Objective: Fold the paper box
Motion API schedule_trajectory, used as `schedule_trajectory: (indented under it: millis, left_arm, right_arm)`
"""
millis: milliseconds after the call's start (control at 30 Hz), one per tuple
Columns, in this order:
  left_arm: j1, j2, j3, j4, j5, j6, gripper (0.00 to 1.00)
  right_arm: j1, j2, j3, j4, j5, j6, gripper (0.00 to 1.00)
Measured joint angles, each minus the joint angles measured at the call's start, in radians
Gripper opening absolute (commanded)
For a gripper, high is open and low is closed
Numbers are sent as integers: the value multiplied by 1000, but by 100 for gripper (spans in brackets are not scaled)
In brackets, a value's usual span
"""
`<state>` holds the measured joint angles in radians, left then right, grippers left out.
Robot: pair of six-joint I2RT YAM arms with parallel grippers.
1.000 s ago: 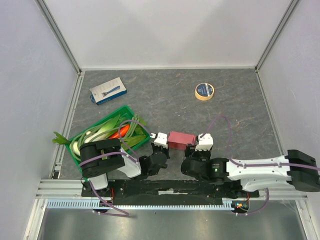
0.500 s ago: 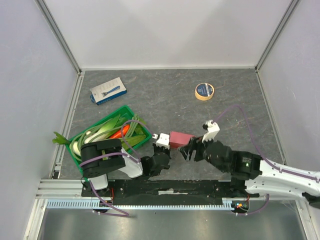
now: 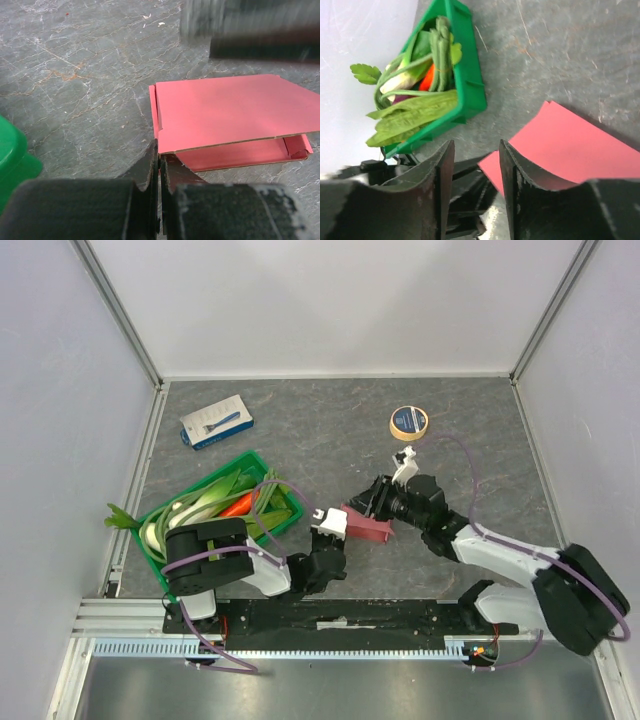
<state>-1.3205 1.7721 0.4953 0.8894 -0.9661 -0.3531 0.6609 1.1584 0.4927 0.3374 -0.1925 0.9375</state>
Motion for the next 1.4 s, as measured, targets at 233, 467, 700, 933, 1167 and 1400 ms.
schedule_trajectory:
  millis: [233, 467, 700, 933, 1167, 1400]
  left_arm:
    - [-6, 22, 12, -11, -12, 24, 2]
    - [-14, 22, 16, -56, 12, 57, 48]
    - [-80, -209, -52, -257, 169, 29, 54]
    - [-84, -621, -93, -570, 392, -74, 48]
    - [0, -776, -3, -782, 610, -154, 28]
    - [234, -711, 34, -740, 757, -250, 27]
  right_arm:
    - [-17, 249, -167, 420, -152, 110, 34]
    - [-20, 363, -212, 663, -192, 145, 34]
    - [-37, 470, -229, 789, -213, 155, 34]
    - [-51, 560, -240, 869, -244, 155, 33]
    - [-62, 665, -253, 992, -263, 156, 29]
    - [-97, 465, -246, 730, -261, 87, 42]
